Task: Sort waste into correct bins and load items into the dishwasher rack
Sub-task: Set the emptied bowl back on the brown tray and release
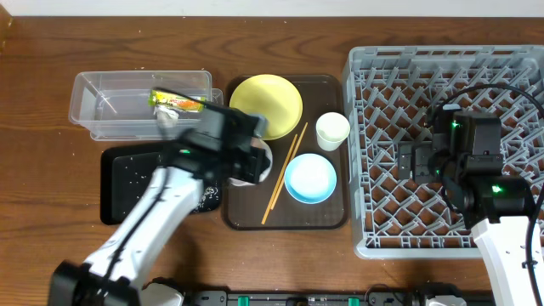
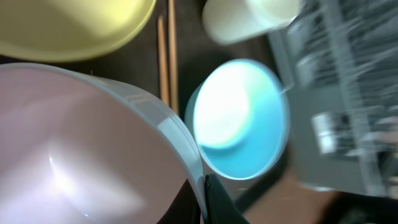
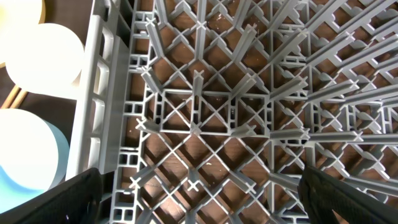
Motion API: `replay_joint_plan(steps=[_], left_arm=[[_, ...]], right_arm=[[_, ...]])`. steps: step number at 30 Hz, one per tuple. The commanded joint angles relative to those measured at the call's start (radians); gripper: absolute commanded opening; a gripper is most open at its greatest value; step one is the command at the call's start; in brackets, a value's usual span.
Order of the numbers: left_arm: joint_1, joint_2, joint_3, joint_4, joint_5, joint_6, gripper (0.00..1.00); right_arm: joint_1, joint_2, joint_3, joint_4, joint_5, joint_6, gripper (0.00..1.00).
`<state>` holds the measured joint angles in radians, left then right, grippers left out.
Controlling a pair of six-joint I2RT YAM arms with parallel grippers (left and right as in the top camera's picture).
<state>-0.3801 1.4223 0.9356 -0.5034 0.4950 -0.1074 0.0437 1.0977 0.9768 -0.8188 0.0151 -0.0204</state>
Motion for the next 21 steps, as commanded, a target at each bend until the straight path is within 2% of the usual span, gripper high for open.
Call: replay_joint_plan(steps=[1,9,11,12,15,19,21], left_arm=[[-0.084,0.066,0.012,0.01,-0.251,-0.003,0.06],[-0.15,0.174,0.012,0.079,-0.268,-0.003,0.07],[-0.15,0.173,0.012,0.079,-0.268,-0.003,0.17],[-0.15,0.171,0.012,0.079,-0.268,-0.003,0.26],[-0.15,0.163,0.013,0.079,-0.268,-0.002,0.47],[-0.147,0.124,0.04,0.075,-0.268,-0.002,0.57],[-0.147,0.105,0.071,0.08,-0.269,-0.002,0.59]], right_arm=[[-0.011,-0.005,0.022,0.0,-0.005,-0.011,0.99],[-0.011,-0.005,0.022,0.0,-0.005,-0.011,0.99],[-0.011,-0.005,0.022,0.0,-0.005,-0.011,0.99],[-0.011,-0.005,0.022,0.0,-0.005,-0.011,0.99],[-0.011,-0.005,0.022,0.004,-0.005,-0.011,0.99],[-0.011,-0.005,0.022,0.007,-0.005,-0.011,0.99],[-0.011,-0.005,0.022,0.007,-0.005,-0.011,0.99]])
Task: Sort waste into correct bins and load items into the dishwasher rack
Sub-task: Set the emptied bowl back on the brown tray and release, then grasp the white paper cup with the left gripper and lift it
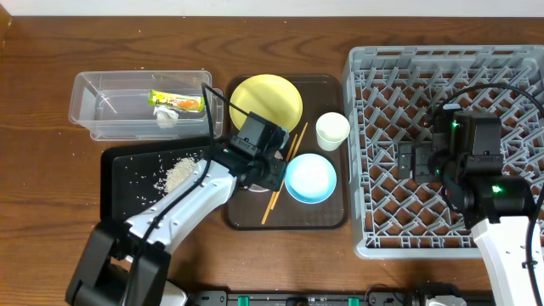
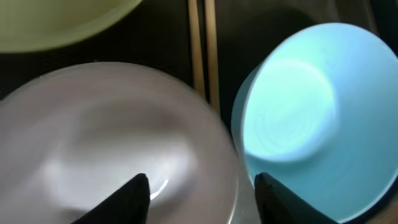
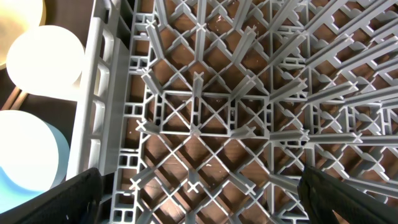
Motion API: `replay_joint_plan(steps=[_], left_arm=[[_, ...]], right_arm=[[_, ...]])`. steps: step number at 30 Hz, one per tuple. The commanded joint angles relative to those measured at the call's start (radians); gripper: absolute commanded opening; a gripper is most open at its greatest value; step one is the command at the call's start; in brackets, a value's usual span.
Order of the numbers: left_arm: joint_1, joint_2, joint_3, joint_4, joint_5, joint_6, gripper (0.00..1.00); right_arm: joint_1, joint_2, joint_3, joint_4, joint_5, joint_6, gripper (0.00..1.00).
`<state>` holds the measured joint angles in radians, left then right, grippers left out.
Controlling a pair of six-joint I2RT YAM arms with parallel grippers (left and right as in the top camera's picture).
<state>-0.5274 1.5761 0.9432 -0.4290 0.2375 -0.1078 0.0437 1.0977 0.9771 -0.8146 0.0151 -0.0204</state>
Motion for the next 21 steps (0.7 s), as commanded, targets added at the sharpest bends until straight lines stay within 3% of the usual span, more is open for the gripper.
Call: replay_joint_plan(steps=[1,9,21], left_arm=[[0.0,-0.055,0.078,0.014,-0.011,-0.002,0.59],[0.0,-0.048,0.121,0.201,-0.012,-0.012,0.63],[0.0,0.128,0.124,0.494,0.027,-0.211,0.63]], right_arm=[[-0.011,-0.005,0.021,0.003,-0.005,-0.011,0.99],[-0.011,-0.005,0.021,0.002,-0.006,-0.01,0.99],[-0.011,-0.005,0.021,0.002,-0.031,-0.011,0.99]])
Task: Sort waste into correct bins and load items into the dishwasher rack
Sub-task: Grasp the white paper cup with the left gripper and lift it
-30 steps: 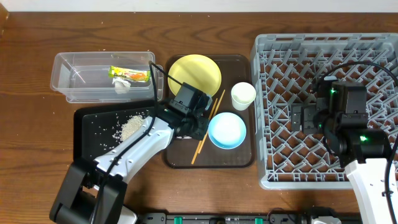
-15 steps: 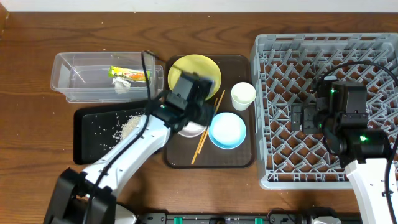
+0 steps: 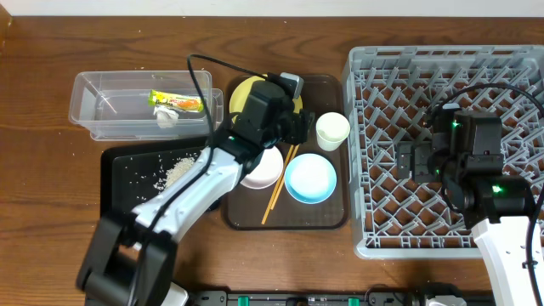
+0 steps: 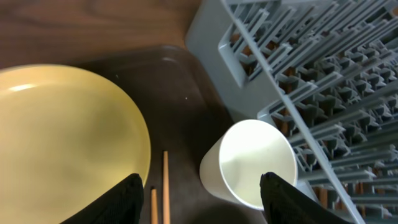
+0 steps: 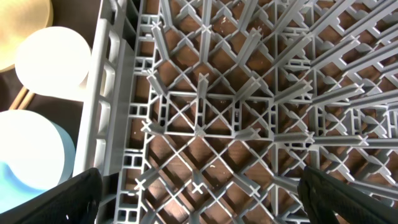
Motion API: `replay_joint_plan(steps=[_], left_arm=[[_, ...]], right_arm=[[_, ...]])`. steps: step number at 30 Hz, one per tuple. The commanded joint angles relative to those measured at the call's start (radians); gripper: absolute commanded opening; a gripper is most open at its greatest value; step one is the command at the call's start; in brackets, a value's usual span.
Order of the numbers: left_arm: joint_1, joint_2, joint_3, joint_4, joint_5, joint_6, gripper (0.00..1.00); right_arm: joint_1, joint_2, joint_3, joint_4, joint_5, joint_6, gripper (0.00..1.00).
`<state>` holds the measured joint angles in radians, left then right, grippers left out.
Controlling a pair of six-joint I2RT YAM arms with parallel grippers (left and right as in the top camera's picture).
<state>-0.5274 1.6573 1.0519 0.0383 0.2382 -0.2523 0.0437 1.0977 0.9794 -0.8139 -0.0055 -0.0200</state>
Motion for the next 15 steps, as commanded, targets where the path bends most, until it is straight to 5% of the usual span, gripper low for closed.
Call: replay_joint_plan(steps=[1,15], left_arm=[[0.0,0.061,0.017,0.034,0.032,-0.078,0.63],[-0.007,0.169,0.019,0.087,0.046,-0.109,0.62]], right_arm=[[-0.011,-0.005,0.019,0.002,-0.011,-0.011,0.99],[-0.011,-0.005,0.019,0.002,-0.011,-0.011,0.99]])
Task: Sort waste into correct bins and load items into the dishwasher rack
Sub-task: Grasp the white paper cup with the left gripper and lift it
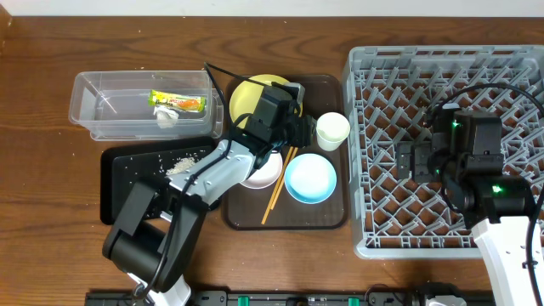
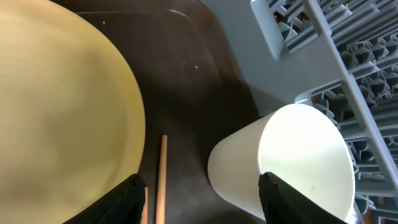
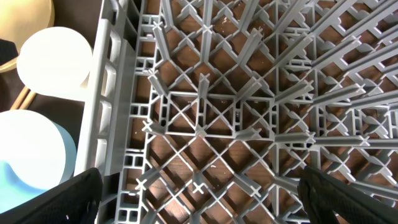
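Note:
My left gripper point(image 1: 303, 127) is open, low over the brown tray point(image 1: 327, 223), between the yellow plate point(image 1: 259, 95) and the white cup point(image 1: 332, 130). In the left wrist view the left gripper point(image 2: 202, 205) has the cup point(image 2: 298, 155) by its right finger, the plate point(image 2: 62, 106) by its left finger, and a chopstick point(image 2: 163, 180) between them. A pink bowl point(image 1: 262, 172), a blue bowl point(image 1: 310, 178) and chopsticks point(image 1: 280, 183) lie on the tray. My right gripper point(image 3: 202, 202) hangs open over the grey dishwasher rack point(image 1: 501, 68).
A clear bin point(image 1: 110, 123) holding a wrapper point(image 1: 177, 103) stands at the back left. In front of it lies a black tray point(image 1: 119, 200) with spilled rice point(image 1: 178, 163). The rack's left wall point(image 3: 102, 112) stands close to the cup and the blue bowl.
My left gripper has come lower and nearer to the white cup, which now fills more of the left wrist view. The right arm has not moved.
My left gripper held the pink bowl tilted at the edge of the black tray. Then the bowl was over the brown tray, with a heap of rice showing on the black tray. Later the bowl stood free on the tray and the gripper was open by the cup.

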Motion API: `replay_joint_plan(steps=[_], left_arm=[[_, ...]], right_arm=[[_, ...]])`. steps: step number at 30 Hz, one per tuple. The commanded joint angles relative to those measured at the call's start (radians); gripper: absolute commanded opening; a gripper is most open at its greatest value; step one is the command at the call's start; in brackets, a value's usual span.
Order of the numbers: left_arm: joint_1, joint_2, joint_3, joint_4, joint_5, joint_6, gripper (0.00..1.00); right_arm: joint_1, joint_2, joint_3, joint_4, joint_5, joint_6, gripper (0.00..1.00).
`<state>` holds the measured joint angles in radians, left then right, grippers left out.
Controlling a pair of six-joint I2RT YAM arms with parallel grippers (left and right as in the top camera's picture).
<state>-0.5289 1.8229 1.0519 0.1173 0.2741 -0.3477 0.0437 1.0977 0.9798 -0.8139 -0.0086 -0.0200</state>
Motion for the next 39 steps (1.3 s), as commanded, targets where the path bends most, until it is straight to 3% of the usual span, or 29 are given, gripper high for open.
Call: replay_joint_plan(steps=[1,13,17,21,27,31,35,39], left_arm=[[-0.006,0.004,0.019,0.008,0.011,-0.014,0.62],[-0.038,0.004,0.019,0.035,0.031,-0.016,0.62],[-0.05,0.023,0.019,0.031,0.013,-0.017,0.58],[-0.051,0.053,0.019,0.03,-0.003,-0.017,0.47],[-0.05,0.055,0.019,0.013,-0.003,-0.017,0.22],[-0.049,0.055,0.019,-0.019,-0.003,-0.016,0.19],[-0.034,0.051,0.019,-0.027,-0.002,-0.017,0.08],[0.016,0.003,0.019,-0.034,0.023,-0.026,0.06]], right_arm=[[-0.011,-0.005,0.019,0.002,-0.008,-0.011,0.99],[-0.011,-0.005,0.019,0.002,-0.007,-0.011,0.99],[-0.011,-0.005,0.019,0.002,-0.007,-0.011,0.99],[-0.011,-0.005,0.019,0.001,-0.007,-0.011,0.99],[-0.011,-0.005,0.019,0.001,-0.008,-0.011,0.99],[-0.011,-0.005,0.019,0.002,-0.007,-0.011,0.99],[-0.011,-0.005,0.019,0.002,-0.008,-0.011,0.99],[-0.011,-0.005,0.019,0.005,-0.007,-0.011,0.99]])
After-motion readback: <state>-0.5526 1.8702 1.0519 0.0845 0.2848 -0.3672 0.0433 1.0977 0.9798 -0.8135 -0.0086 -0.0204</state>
